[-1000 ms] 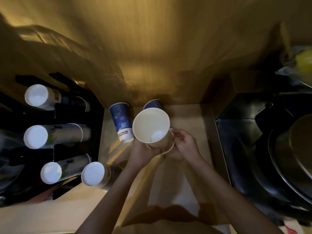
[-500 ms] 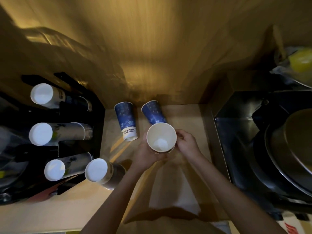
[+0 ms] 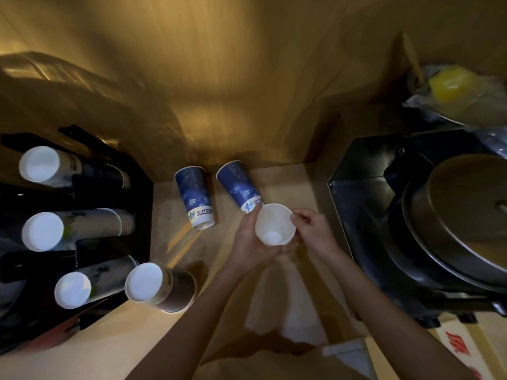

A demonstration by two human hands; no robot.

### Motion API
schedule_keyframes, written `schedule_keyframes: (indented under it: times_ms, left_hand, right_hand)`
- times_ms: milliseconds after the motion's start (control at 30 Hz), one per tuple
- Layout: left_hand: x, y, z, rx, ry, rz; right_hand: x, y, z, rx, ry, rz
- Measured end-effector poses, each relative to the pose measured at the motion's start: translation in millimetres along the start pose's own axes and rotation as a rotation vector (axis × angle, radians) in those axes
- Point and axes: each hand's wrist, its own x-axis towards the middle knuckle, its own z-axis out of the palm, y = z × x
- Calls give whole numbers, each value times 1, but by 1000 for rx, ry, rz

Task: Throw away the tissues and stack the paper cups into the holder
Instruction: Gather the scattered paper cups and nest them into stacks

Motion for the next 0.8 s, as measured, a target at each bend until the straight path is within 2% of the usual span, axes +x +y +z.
schedule_keyframes:
  times_ms: [333, 600, 733, 800]
  left_hand:
    - [16, 12, 46, 69, -160, -3]
    - [20, 18, 52, 152, -227, 0]
    - [21, 26, 40, 218, -330, -3]
    - [22, 33, 27, 205, -333, -18]
  right_hand:
    - [-14, 23, -34, -66, 213, 0]
    - [-9, 7, -49, -245, 116, 78]
    - [-6, -4, -53, -425, 72, 43]
    - [-3, -13, -51, -513, 90, -21]
